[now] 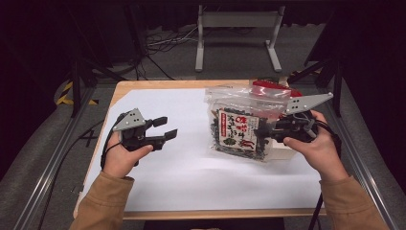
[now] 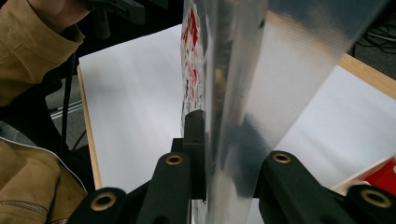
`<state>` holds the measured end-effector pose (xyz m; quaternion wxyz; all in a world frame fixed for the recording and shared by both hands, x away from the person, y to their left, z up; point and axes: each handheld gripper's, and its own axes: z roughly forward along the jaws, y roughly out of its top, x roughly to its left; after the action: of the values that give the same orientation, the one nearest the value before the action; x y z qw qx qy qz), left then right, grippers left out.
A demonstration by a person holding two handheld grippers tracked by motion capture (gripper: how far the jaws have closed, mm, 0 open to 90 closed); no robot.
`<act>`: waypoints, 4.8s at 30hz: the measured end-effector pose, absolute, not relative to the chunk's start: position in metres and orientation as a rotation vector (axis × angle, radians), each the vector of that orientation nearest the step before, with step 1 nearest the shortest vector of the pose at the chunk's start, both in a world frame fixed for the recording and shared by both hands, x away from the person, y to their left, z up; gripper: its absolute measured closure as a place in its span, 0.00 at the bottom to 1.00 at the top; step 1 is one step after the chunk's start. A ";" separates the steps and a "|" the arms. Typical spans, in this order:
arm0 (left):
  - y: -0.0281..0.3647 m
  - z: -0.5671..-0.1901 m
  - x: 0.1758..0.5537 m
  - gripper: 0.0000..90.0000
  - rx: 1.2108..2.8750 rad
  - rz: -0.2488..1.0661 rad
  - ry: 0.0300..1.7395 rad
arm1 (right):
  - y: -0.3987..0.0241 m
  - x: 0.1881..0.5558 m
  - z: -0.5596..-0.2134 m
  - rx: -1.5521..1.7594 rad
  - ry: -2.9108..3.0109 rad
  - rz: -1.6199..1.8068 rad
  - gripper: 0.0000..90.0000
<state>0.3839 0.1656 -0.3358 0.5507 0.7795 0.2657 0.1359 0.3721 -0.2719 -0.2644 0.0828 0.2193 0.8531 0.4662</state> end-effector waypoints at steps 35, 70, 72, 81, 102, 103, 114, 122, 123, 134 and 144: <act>0.200 -0.372 0.402 0.36 1.847 0.300 0.758 | -0.312 0.373 -0.215 0.682 2.378 1.340 0.86; 0.217 -0.382 0.401 0.33 1.854 0.328 0.843 | -0.359 0.399 -0.238 1.000 2.210 1.227 0.86; 0.217 -0.382 0.401 0.33 1.855 0.327 0.842 | -0.361 0.400 -0.240 1.016 2.205 1.226 0.86; 0.216 -0.382 0.401 0.33 1.856 0.321 0.844 | -0.362 0.404 -0.253 1.052 2.209 1.190 0.86; 0.215 -0.383 0.400 0.33 1.870 0.322 0.842 | -0.363 0.405 -0.276 1.059 2.234 1.156 0.86; 0.215 -0.384 0.401 0.33 1.871 0.324 0.836 | -0.363 0.404 -0.277 1.059 2.234 1.159 0.86; 0.214 -0.383 0.400 0.33 1.876 0.326 0.828 | -0.364 0.403 -0.286 1.045 2.239 1.183 0.86; 0.213 -0.383 0.400 0.33 1.877 0.318 0.831 | -0.362 0.401 -0.294 0.994 2.265 1.167 0.86; 0.213 -0.383 0.400 0.33 1.876 0.322 0.830 | -0.359 0.402 -0.298 0.982 2.290 1.149 0.86; 0.212 -0.384 0.400 0.33 1.883 0.313 0.831 | -0.361 0.401 -0.314 0.980 2.290 1.189 0.86; 0.212 -0.385 0.399 0.33 1.880 0.312 0.832 | -0.385 0.403 -0.331 1.051 2.209 1.294 0.85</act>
<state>0.3993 0.2125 -0.3850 0.5065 0.7795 0.3450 0.1295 0.4033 -0.3846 -0.3311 0.1860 0.3732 0.7844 0.4593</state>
